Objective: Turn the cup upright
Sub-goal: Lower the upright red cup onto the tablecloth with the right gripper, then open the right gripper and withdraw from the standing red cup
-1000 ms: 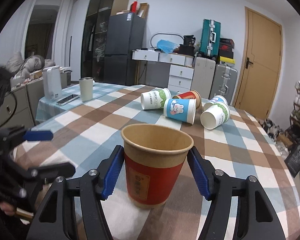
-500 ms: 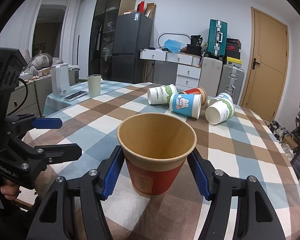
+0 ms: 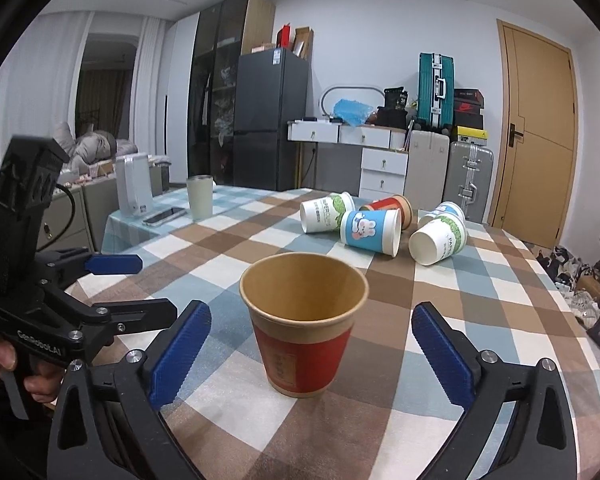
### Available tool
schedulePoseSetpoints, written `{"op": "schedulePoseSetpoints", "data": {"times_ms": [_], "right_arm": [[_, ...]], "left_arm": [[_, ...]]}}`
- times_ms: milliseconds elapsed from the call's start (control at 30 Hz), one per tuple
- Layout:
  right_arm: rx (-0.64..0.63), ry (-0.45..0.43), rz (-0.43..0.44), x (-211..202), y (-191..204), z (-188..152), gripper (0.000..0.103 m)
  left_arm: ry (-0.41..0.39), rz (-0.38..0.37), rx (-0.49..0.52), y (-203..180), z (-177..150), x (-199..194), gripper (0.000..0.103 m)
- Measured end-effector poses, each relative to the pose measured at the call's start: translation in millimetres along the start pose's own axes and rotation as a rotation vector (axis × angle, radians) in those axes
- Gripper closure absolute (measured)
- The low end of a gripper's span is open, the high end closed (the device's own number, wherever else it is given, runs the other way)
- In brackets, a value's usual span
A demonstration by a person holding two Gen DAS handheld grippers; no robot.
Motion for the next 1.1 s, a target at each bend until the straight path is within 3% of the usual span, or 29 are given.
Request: {"op": "schedulePoseSetpoints", "data": {"times_ms": [1100], "right_arm": [[0.085, -0.095, 0.055, -35.3, -34.3, -16.1, 0.000]], "left_arm": [[-0.079, -0.044, 0.084, -42.9, 0.4, -1.6, 0.001]]}}
Point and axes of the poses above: each gripper's, at about its wrist camera, not at the fingertips, and x roughly the way its jaws point, y to its left, z to its top, the point moved 3 cm from there along x, roughly the way its jaws point, and after that the axes turned 3 degrees about y, right-handed, at the moved point
